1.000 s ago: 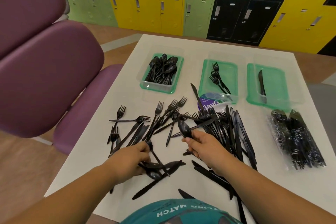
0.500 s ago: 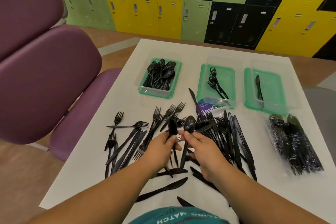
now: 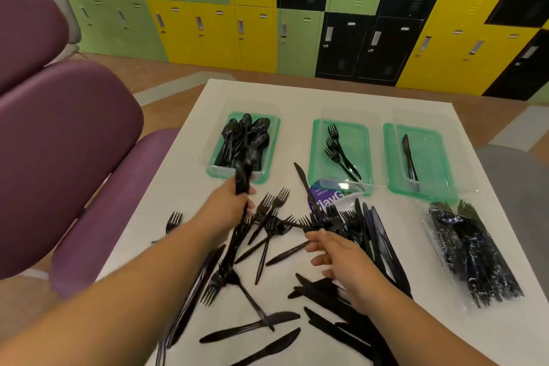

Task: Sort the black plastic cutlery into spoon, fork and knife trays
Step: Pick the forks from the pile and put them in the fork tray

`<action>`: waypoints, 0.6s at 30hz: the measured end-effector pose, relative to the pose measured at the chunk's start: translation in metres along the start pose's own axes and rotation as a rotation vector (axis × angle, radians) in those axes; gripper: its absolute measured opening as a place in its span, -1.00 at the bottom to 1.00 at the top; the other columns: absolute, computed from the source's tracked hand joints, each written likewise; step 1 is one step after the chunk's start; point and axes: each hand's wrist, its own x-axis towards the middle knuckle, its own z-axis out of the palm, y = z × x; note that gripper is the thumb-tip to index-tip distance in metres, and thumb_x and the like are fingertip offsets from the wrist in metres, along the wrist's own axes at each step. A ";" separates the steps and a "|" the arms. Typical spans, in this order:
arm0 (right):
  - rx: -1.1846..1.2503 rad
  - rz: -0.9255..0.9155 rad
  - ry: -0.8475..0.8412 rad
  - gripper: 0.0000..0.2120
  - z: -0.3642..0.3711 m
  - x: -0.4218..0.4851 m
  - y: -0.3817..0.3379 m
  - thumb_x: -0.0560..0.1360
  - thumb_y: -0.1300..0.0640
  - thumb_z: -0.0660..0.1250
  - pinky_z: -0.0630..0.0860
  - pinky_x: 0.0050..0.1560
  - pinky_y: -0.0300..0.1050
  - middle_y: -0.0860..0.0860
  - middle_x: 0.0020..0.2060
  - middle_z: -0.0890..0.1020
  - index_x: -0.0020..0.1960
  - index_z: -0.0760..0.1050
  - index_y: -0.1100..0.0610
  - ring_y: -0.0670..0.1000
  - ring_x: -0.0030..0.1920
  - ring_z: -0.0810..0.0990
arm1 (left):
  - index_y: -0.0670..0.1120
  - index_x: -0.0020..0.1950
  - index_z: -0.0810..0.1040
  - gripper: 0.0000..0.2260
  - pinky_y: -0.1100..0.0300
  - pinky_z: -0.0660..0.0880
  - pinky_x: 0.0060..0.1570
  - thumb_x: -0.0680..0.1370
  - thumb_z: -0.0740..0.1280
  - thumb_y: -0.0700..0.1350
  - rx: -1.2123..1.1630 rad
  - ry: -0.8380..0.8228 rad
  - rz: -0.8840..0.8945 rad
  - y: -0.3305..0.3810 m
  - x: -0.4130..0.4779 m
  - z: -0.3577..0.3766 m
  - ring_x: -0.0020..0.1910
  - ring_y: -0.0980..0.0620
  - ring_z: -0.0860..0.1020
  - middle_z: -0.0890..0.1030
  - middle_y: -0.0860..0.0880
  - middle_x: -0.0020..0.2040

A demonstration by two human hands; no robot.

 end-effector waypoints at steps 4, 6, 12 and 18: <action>-0.009 0.028 0.022 -0.68 -0.006 0.009 0.005 0.64 -0.01 0.08 0.41 -0.14 -0.14 0.00 -0.06 0.65 0.03 0.60 0.01 -0.03 -0.15 0.53 | -0.11 0.14 0.47 -0.71 0.20 0.43 -0.22 0.57 0.08 -0.38 0.006 0.081 0.053 0.040 0.066 -0.015 -0.22 0.04 0.44 0.51 -0.05 -0.11; -0.028 0.032 0.023 -0.69 -0.005 0.012 0.006 0.64 -0.01 0.08 0.41 -0.14 -0.15 0.01 -0.06 0.65 0.03 0.61 -0.01 -0.03 -0.14 0.54 | -0.14 0.02 0.48 -0.76 0.25 0.40 -0.30 0.59 0.05 -0.36 0.015 0.121 0.021 0.057 0.089 -0.012 -0.30 0.06 0.43 0.50 -0.07 -0.18; -0.049 0.013 0.004 -0.70 -0.001 0.023 0.003 0.63 -0.01 0.09 0.43 -0.13 -0.19 -0.02 -0.09 0.65 0.02 0.61 -0.04 -0.05 -0.14 0.57 | -0.28 0.35 0.39 -0.66 0.01 0.48 0.23 0.58 0.17 -0.29 0.375 0.239 -0.082 0.059 0.144 -0.011 0.20 -0.17 0.54 0.54 -0.22 0.24; -0.086 -0.036 0.012 -0.74 0.004 0.037 -0.005 0.63 0.07 0.14 0.44 -0.19 -0.22 -0.02 -0.13 0.65 0.00 0.61 -0.02 -0.09 -0.22 0.55 | -0.24 0.29 0.49 -0.66 0.02 0.47 0.21 0.52 0.18 -0.36 0.568 0.331 0.007 0.060 0.147 -0.003 0.18 -0.23 0.51 0.54 -0.25 0.22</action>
